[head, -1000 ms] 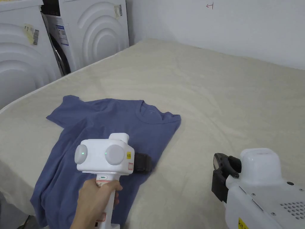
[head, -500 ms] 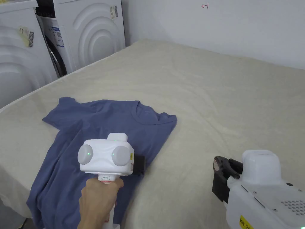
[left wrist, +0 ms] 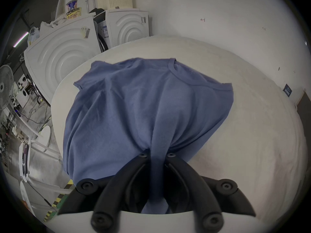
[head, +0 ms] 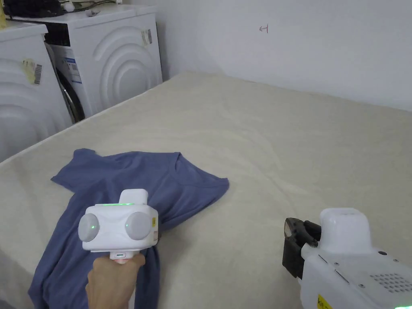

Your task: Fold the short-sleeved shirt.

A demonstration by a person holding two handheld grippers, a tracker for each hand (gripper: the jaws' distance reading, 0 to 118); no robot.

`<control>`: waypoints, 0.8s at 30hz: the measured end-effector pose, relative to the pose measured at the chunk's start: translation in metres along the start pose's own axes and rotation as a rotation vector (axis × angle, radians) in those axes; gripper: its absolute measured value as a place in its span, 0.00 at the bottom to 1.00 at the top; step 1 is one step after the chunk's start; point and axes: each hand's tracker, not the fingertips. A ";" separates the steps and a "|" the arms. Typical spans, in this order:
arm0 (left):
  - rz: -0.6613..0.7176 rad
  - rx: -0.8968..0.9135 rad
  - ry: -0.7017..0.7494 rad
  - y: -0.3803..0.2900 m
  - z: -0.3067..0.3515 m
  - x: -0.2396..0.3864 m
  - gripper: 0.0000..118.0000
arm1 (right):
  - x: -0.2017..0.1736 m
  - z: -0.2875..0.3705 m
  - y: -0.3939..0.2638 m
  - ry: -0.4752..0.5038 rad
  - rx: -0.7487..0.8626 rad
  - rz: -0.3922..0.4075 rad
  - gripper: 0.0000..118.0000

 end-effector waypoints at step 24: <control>-0.395 0.578 -0.471 0.091 0.292 0.181 0.09 | 0.126 0.169 0.024 -0.339 0.283 -0.185 0.00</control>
